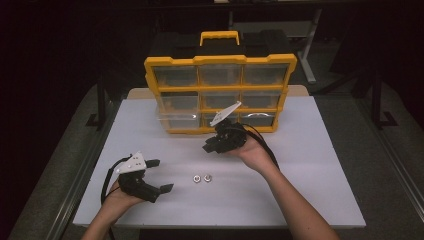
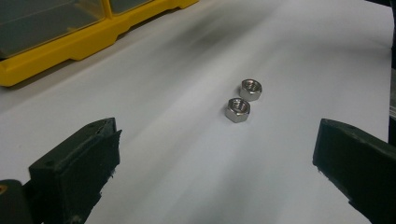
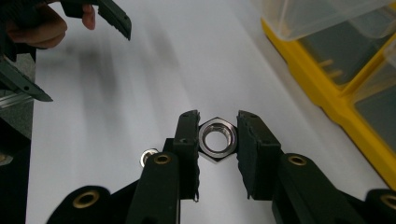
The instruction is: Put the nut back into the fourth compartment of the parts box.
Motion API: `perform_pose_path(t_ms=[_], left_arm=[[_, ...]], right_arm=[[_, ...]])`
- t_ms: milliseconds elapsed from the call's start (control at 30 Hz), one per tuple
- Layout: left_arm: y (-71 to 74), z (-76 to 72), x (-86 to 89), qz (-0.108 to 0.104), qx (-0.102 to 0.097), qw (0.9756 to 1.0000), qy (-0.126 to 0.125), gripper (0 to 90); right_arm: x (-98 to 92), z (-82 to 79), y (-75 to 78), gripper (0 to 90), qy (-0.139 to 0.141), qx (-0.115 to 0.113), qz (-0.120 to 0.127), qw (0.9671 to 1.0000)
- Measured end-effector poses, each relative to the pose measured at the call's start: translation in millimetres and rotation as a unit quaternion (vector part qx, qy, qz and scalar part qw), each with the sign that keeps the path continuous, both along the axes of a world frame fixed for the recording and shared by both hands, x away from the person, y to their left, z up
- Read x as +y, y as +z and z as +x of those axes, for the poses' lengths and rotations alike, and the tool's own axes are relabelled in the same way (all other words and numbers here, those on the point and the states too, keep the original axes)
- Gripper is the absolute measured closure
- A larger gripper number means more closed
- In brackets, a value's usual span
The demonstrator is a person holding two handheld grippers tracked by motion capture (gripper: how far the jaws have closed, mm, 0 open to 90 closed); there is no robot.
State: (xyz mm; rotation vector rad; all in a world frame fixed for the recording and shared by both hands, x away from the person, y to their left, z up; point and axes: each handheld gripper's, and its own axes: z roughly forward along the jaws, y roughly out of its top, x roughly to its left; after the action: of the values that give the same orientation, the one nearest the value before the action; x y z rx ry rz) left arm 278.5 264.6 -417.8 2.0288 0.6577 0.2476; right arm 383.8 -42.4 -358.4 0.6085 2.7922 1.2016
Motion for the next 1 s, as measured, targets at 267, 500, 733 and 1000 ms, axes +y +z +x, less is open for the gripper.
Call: perform_pose_path(t_ms=[267, 500, 733, 1000], left_arm=[[0.4, -0.1, 0.3, 0.0, 0.0, 1.0, -0.002, 0.7], [0.5, 0.0, 0.3, 0.0, 0.001, 1.0, -0.002, 0.9], [1.3, -0.5, 0.1, 0.001, 0.001, 1.0, -0.004, 0.8], [1.2, 0.4, 0.5, -0.002, 0.004, 1.0, -0.006, 0.8]], right_arm=[[-2.4, 5.4, 17.8, 69.4, -0.008, 0.003, 0.01, 0.9999], [-3.5, 10.1, 34.9, 69.4, -0.012, -0.004, 0.017, 0.9998], [-4.7, 14.8, 52.9, 69.5, -0.017, -0.01, 0.018, 0.9996], [-6.6, 22.1, 75.1, 69.5, -0.024, -0.021, 0.024, 0.9992]])
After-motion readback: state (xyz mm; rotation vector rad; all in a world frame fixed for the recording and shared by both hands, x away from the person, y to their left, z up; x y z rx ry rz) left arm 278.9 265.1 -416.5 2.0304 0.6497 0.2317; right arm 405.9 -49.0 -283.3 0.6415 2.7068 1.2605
